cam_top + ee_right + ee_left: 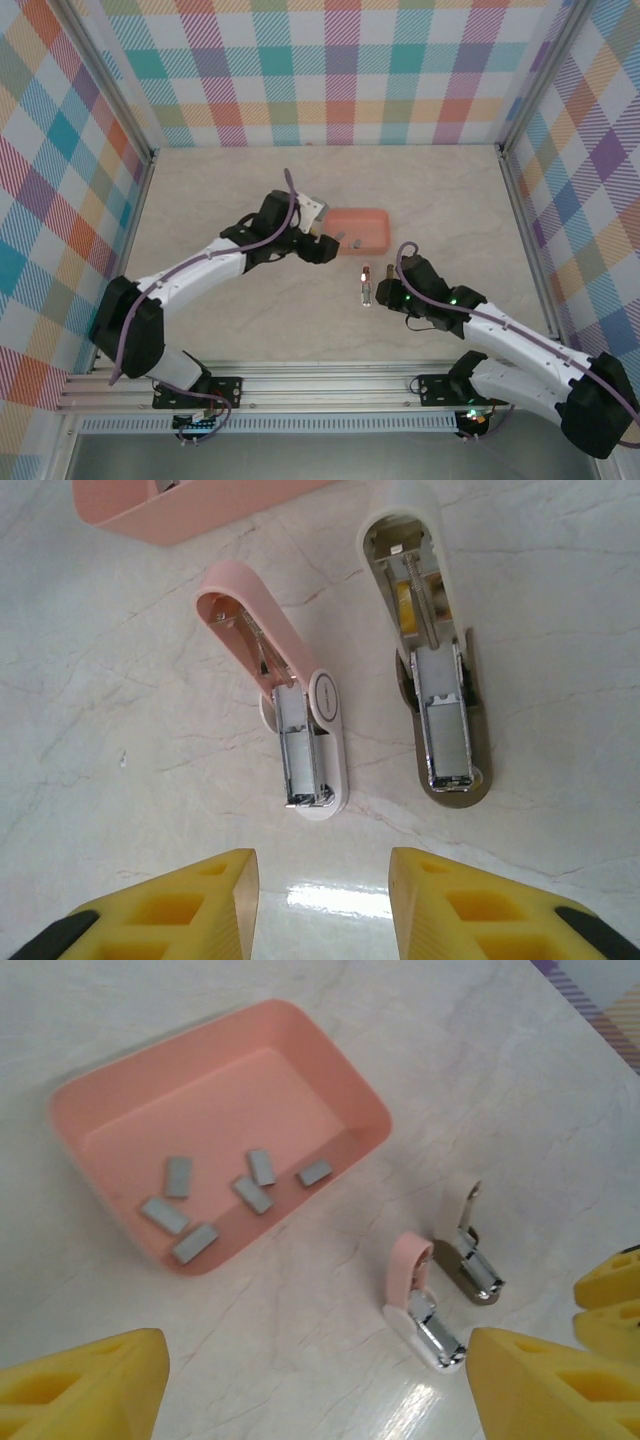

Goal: Load the staples into the stapler

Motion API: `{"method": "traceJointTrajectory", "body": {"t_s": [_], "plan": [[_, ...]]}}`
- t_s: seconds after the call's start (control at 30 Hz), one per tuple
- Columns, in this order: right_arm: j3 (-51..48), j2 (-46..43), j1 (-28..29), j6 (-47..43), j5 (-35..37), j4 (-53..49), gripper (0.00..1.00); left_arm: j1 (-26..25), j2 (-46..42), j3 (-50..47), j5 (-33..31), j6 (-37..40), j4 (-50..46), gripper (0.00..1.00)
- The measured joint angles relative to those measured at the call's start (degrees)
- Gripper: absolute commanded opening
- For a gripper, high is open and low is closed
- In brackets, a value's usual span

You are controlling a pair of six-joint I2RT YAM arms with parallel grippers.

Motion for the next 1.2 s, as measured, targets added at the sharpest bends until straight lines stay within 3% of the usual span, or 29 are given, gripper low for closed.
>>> {"method": "traceJointTrajectory", "body": {"t_s": [0.27, 0.73, 1.2], "plan": [[-0.6, 0.9, -2.5, 0.0, -6.6, 0.9, 0.38, -4.7, 11.2, 7.0, 1.4, -1.2, -0.2, 0.7], [-5.7, 3.1, -2.5, 3.9, -12.1, 4.1, 0.35, -5.8, 22.7, 16.1, 5.4, -4.4, -1.2, 0.49], [-6.0, 11.2, -2.5, 4.9, -15.0, 9.2, 0.35, -6.9, 28.0, 20.2, 9.5, -6.2, -2.0, 0.48]]}}
